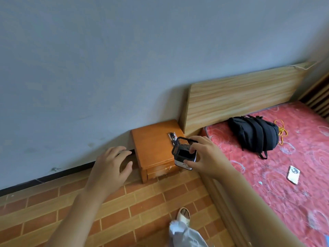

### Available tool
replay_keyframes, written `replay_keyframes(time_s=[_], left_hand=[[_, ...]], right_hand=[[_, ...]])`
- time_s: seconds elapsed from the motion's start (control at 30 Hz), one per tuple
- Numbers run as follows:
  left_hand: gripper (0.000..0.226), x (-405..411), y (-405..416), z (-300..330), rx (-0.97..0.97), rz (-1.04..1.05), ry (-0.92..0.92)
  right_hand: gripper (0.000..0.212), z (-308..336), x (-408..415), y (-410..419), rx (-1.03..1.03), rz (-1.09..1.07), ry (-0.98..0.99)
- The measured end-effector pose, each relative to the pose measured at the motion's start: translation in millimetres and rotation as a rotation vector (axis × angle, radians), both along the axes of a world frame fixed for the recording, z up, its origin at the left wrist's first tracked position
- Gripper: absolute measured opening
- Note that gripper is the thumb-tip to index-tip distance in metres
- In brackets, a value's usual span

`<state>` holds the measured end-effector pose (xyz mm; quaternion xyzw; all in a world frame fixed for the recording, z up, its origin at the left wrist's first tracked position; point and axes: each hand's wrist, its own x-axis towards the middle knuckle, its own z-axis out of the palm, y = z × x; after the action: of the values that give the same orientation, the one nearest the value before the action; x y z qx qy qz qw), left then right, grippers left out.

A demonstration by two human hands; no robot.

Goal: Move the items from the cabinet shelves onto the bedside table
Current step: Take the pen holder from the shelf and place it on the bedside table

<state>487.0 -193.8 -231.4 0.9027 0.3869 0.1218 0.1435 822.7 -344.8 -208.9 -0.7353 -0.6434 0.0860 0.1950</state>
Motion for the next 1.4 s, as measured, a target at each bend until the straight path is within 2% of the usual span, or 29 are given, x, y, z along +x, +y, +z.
replay_keyframes(time_s=[0.5, 0.77, 1.1, 1.27, 1.4], left_hand=[[0.055, 187, 134, -22, 0.0, 0.087, 0.18], [0.051, 250, 188, -49, 0.002, 0.095, 0.198], [0.05, 297, 281, -153, -0.088, 0.002, 0.249], [0.05, 328, 321, -218, -0.108, -0.074, 0.248], [0.049, 345, 341, -270, -0.109, -0.124, 0.255]], right_hand=[[0.033, -75, 195, 178, -0.009, 0.036, 0.19], [0.029, -121, 239, 240, -0.106, 0.031, 0.282], [0.028, -215, 262, 287, -0.181, -0.085, 0.311], [0.04, -273, 268, 313, -0.189, -0.133, 0.321], [0.039, -328, 271, 338, -0.182, -0.166, 0.311]])
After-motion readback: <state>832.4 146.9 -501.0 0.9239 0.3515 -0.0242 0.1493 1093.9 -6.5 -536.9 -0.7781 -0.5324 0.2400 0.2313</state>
